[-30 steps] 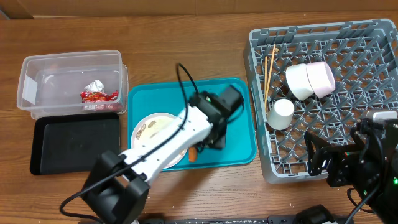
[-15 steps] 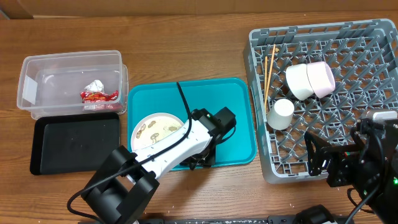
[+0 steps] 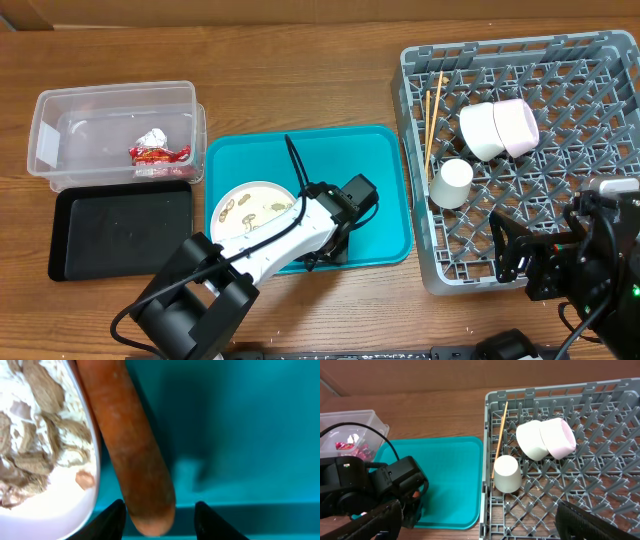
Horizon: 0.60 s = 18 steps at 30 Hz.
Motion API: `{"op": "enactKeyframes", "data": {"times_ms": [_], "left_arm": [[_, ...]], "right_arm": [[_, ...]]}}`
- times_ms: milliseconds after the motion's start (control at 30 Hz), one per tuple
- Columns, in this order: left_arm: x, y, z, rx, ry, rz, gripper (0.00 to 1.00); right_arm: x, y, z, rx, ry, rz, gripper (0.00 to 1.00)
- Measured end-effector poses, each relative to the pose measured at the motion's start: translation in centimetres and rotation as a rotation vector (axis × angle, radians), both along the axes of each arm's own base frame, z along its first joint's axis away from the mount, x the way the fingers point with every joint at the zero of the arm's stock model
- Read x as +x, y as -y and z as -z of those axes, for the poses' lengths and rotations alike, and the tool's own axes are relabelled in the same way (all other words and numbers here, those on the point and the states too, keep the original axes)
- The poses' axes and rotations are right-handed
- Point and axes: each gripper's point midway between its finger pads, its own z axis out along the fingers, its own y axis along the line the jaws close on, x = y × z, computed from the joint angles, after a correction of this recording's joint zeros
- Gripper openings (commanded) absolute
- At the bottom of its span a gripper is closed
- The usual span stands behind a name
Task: Sort waste into correct bins and load items into the dishwasher
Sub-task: 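Reach the left gripper to the carrot and grasp it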
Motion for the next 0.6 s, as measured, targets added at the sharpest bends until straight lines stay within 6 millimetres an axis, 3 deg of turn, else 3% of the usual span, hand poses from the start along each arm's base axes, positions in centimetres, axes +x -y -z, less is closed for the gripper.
{"op": "enactKeyframes", "data": {"times_ms": [167,433,600], "left_arm": [[0.5,-0.3,0.3,0.013,0.033,0.005,0.48],[2.6,1.0,0.3,-0.030,0.128,0.010,0.41],[3.4,1.5,0.2,-0.046,0.160,0.042,0.28]], "right_arm": [[0.0,0.0,0.0,0.000,0.000,0.001,1.00],[0.0,0.0,0.0,0.000,0.000,0.000,1.00],[0.0,0.0,0.0,0.000,0.000,0.000,1.00]]}}
